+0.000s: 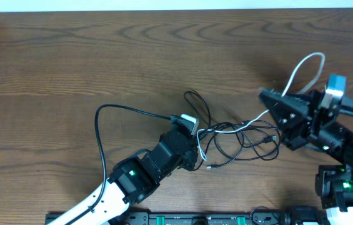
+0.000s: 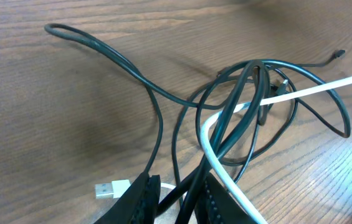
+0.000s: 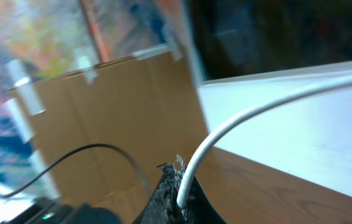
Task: Untangle cables
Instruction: 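Pull the right gripper far right, drawing the white cable out of the bundle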
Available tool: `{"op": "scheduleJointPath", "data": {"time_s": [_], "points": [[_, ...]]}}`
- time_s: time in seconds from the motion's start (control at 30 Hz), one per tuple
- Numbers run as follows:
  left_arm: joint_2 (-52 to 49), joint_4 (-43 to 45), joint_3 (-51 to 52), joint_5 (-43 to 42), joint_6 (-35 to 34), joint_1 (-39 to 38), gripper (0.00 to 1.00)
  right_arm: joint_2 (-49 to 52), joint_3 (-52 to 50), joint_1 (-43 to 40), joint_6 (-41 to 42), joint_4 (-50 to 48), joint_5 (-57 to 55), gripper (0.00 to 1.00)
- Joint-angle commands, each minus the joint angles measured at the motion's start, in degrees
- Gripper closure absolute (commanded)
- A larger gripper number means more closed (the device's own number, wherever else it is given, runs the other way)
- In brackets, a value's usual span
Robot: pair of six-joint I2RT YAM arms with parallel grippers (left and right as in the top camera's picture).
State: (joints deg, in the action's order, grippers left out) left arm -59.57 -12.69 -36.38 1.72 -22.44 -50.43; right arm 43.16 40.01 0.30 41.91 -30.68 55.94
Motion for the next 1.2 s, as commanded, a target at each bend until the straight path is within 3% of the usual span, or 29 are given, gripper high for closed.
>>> {"op": "scheduleJointPath", "data": {"time_s": [0.0, 0.17, 0.5, 0.7, 1.17], "points": [[0.4, -0.2, -0.6, 0.9, 0.6, 0.1, 0.76, 1.2, 0.7, -4.3, -0.8, 1.6, 0.2, 0.99], [0.4, -0.2, -0.6, 0.9, 0.6, 0.1, 0.76, 4.9, 0.7, -12.4, -3.9, 6.1, 3.4, 0.99], [0.4, -0.2, -0.6, 1.2, 0.6, 0.1, 0.76, 14.2, 0.7, -32.9, -4.7, 6.1, 14.3, 0.99], [0.4, -2.9, -0.6, 5.7, 0.6, 0.1, 0.77, 20.0, 0.7, -42.5, -5.9, 6.0, 16.7, 0.99], [0.4, -7.0, -0.6, 8.3, 0.6, 0.1, 0.77, 29.6, 0.7, -54.9, -8.2, 3.9, 5.5, 0.99]]}}
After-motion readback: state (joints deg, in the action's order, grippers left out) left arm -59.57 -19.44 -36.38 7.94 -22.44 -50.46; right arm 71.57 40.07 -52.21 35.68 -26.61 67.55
